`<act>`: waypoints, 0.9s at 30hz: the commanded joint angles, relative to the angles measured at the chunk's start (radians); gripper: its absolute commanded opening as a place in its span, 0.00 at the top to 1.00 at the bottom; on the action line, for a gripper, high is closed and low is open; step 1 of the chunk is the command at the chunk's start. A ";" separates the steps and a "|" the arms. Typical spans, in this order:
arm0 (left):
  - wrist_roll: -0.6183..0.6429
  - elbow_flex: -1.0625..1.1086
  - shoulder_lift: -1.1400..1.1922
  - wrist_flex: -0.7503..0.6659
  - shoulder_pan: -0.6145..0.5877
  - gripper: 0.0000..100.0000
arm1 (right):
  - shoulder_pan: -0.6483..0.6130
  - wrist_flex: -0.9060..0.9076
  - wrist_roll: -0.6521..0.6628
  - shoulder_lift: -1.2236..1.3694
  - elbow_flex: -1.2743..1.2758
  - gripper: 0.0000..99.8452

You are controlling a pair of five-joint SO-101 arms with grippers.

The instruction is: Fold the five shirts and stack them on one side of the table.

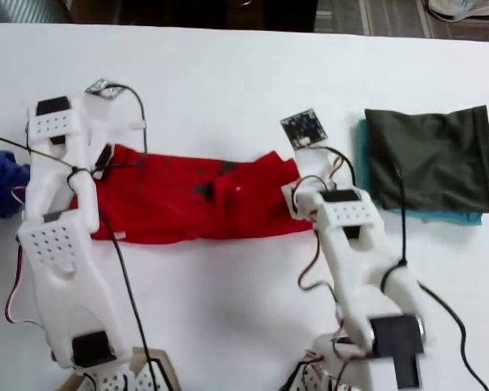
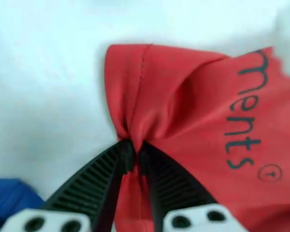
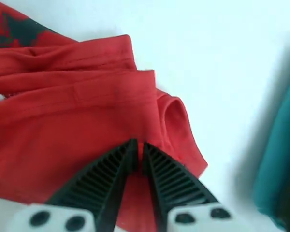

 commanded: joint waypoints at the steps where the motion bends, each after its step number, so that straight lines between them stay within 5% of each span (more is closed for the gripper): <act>1: 0.000 -0.105 -0.002 0.081 -0.097 0.97 | 0.036 0.008 -0.026 -0.249 0.069 0.98; 6: 0.002 -0.410 -0.003 0.308 -0.086 0.97 | 0.122 -0.015 -0.026 -0.529 0.190 0.98; 9: 0.048 -0.501 -0.049 0.308 -0.052 0.98 | 0.180 -0.102 -0.026 -0.611 0.295 0.98; 20: 0.195 -0.441 -0.319 0.304 0.485 0.98 | 0.318 -0.340 -0.259 -0.538 0.437 0.98; 27: 0.199 -0.438 -0.322 0.302 0.436 0.98 | 0.318 -0.348 -0.259 -0.524 0.431 0.98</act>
